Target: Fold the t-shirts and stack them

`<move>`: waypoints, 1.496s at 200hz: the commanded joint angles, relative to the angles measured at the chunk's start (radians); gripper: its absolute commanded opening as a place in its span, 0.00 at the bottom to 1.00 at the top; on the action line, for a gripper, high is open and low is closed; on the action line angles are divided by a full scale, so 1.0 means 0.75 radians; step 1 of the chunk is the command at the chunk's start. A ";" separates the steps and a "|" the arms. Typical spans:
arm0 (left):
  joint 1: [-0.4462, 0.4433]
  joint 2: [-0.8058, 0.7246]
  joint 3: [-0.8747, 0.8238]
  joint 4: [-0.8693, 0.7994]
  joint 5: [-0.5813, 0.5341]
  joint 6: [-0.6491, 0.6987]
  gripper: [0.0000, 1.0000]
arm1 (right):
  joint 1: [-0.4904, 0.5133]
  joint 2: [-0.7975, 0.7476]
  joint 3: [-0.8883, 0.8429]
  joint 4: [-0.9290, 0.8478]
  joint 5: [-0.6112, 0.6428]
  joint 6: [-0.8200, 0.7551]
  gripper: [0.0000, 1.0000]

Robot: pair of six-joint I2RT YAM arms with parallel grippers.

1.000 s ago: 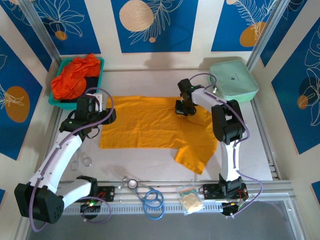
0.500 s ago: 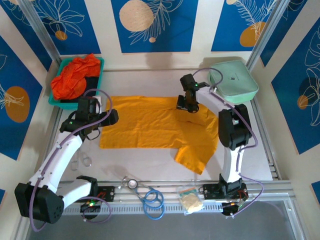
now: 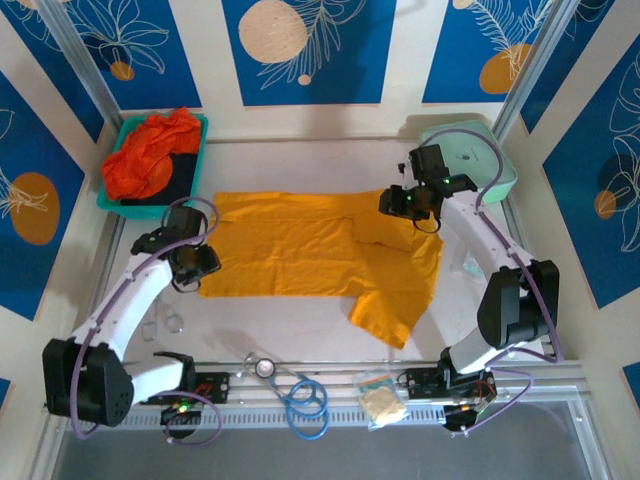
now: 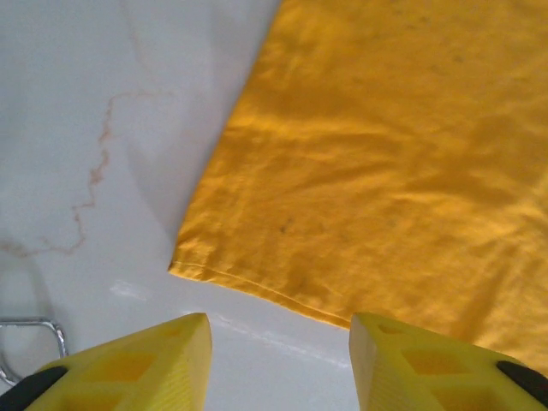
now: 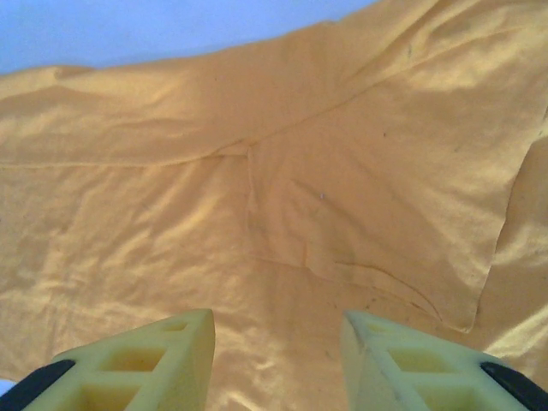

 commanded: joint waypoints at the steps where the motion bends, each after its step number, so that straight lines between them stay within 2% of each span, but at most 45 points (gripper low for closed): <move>1: 0.048 0.034 -0.047 -0.024 0.000 -0.127 0.50 | -0.013 -0.039 -0.062 0.016 -0.108 -0.045 0.43; 41: 0.122 0.096 -0.135 0.066 0.048 -0.161 0.50 | -0.038 -0.052 -0.114 0.041 -0.147 -0.049 0.43; 163: 0.165 0.317 -0.231 0.232 0.054 -0.185 0.44 | -0.092 -0.066 -0.152 0.054 -0.188 -0.050 0.43; 201: 0.179 0.430 -0.235 0.337 0.076 -0.164 0.34 | -0.092 -0.072 -0.144 0.036 -0.192 -0.057 0.42; 235: 0.177 0.541 -0.195 0.419 0.130 -0.133 0.14 | -0.087 -0.166 -0.147 0.056 -0.202 -0.089 0.41; 260: 0.176 0.560 -0.177 0.449 0.148 -0.101 0.00 | -0.065 -0.354 -0.183 0.135 -0.184 -0.157 0.41; 282: 0.175 0.551 -0.185 0.475 0.159 -0.086 0.00 | -0.054 -0.549 -0.231 0.231 -0.227 -0.260 0.43; 299: 0.176 0.534 -0.197 0.488 0.149 -0.070 0.00 | -0.050 -0.629 -0.222 0.211 -0.263 -0.409 0.44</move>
